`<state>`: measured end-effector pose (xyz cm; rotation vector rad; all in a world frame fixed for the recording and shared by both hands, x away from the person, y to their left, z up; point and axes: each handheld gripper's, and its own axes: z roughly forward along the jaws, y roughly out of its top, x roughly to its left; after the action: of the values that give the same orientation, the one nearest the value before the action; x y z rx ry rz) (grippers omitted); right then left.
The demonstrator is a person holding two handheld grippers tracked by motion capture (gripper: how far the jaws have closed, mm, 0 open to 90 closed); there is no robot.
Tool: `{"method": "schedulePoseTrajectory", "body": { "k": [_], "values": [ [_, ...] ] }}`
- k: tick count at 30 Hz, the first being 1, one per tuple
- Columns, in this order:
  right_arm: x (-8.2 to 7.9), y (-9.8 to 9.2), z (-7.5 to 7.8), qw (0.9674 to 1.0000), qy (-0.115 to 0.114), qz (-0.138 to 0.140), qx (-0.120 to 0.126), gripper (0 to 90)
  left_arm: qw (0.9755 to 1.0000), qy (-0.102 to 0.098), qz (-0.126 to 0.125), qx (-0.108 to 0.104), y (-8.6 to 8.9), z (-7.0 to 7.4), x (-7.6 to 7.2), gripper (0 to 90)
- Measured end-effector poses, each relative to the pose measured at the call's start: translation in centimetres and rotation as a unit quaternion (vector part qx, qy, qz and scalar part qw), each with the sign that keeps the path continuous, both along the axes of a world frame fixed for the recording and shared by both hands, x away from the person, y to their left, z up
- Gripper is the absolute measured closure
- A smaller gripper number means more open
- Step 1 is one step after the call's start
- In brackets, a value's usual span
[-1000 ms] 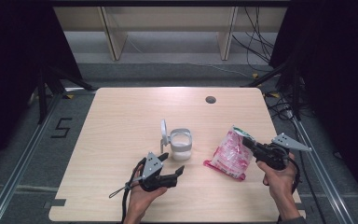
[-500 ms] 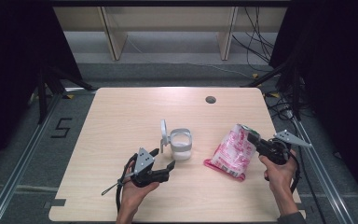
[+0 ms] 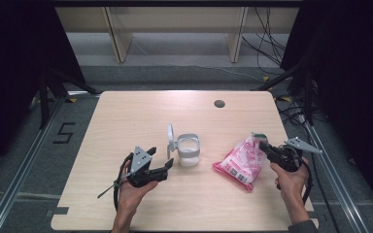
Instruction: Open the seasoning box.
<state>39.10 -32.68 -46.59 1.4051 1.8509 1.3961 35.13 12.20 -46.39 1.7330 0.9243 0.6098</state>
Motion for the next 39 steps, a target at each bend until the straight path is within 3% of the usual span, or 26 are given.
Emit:
{"method": "schedulePoseTrajectory", "body": {
  "k": [2, 5, 7, 9, 10, 12, 13, 14, 15, 16, 19, 20, 23, 25, 27, 28, 31, 32, 34, 38, 39],
  "values": [
    [-0.1, 0.1, 0.1, 1.0000, 0.002, 0.001, -0.003, 81.1, 1.0000, 0.004, 0.002, -0.004, 0.0, 0.0, 0.1, 26.1],
    [-0.3, 0.5, 0.1, 0.9997, 0.007, -0.019, 0.010, 77.6, 0.9999, 0.005, 0.004, -0.010, 0.0, 0.2, 0.3, 26.1],
    [-0.4, 0.1, 0.2, 0.9998, -0.009, -0.018, 0.001, 70.5, 1.0000, 0.002, 0.005, -0.001, 0.2, 0.4, 0.4, 26.3],
    [-1.0, 0.1, 0.6, 0.9995, -0.003, -0.033, 0.005, 69.0, 0.9999, 0.004, 0.010, -0.004, 0.4, 0.5, 0.4, 26.2],
    [-1.1, -0.1, 0.7, 0.9994, -0.013, -0.030, -0.010, 67.1, 0.9999, 0.003, 0.010, -0.003, 0.5, 0.5, 0.4, 26.2],
    [-1.3, -0.2, 0.8, 0.9995, -0.011, -0.029, -0.009, 65.3, 0.9999, 0.003, 0.010, -0.002, 0.6, 0.6, 0.4, 26.5],
    [-1.7, -0.1, 0.9, 0.9991, -0.009, -0.042, -0.004, 63.6, 0.9999, 0.002, 0.009, -0.006, 0.6, 0.6, 0.4, 26.8],
    [-1.8, -0.3, 0.8, 0.9987, -0.019, -0.047, -0.011, 61.7, 0.9999, 0.002, 0.011, -0.003, 0.7, 0.7, 0.3, 26.8],
    [-2.3, -0.4, 0.9, 0.9979, -0.019, -0.061, -0.004, 62.2, 0.9999, 0.001, 0.014, -0.004, 0.8, 0.8, 0.2, 26.8],
    [-2.4, -0.4, 0.9, 0.9979, -0.028, -0.057, 0.009, 62.1, 0.9999, 0.001, 0.014, -0.004, 0.8, 0.8, 0.2, 26.6],
    [-3.0, -0.6, 1.2, 0.9970, -0.030, -0.072, 0.003, 61.3, 0.9999, 0.002, 0.016, 0.001, 1.1, 1.1, 0.2, 26.7],
    [-3.0, -0.8, 1.2, 0.9977, -0.031, -0.060, 0.002, 60.7, 0.9999, 0.002, 0.017, 0.001, 1.2, 1.2, 0.3, 26.9],
    [-3.2, -0.6, 1.4, 0.9973, -0.041, -0.060, -0.010, 59.4, 0.9998, 0.001, 0.019, -0.004, 1.3, 1.3, 0.3, 26.7],
    [-3.4, -0.2, 1.6, 0.9974, -0.051, -0.051, -0.005, 59.1, 0.9998, 0.000, 0.022, -0.003, 1.4, 1.3, 0.3, 26.8],
    [-3.6, 0.1, 1.7, 0.9978, -0.045, -0.048, -0.004, 58.6, 0.9996, 0.000, 0.026, -0.007, 1.6, 1.3, 0.5, 26.8],
    [-3.5, 0.3, 1.8, 0.9978, -0.051, -0.039, -0.015, 58.2, 0.9996, 0.002, 0.028, -0.007, 1.7, 1.3, 0.5, 26.8],
    [-3.6, 0.8, 1.7, 0.9979, -0.058, -0.023, -0.017, 57.0, 0.9993, 0.004, 0.036, -0.002, 1.9, 1.4, 0.9, 26.8],
    [-4.0, 1.5, 1.7, 0.9985, -0.048, -0.023, -0.016, 54.5, 0.9993, 0.007, 0.038, -0.005, 2.0, 1.3, 0.9, 26.8],
    [-3.9, 1.7, 1.7, 0.9986, -0.051, 0.001, -0.015, 51.7, 0.9993, 0.007, 0.036, -0.009, 2.1, 1.3, 1.1, 26.9],
    [-4.5, 2.6, 1.6, 0.9994, -0.030, 0.008, -0.013, 49.4, 0.9992, 0.009, 0.038, -0.008, 2.0, 1.4, 1.3, 27.9],
    [-4.3, 2.4, 1.4, 0.9985, -0.042, 0.025, -0.023, 49.1, 0.9992, 0.007, 0.038, -0.010, 2.1, 1.5, 1.4, 29.7]
  ]
}}
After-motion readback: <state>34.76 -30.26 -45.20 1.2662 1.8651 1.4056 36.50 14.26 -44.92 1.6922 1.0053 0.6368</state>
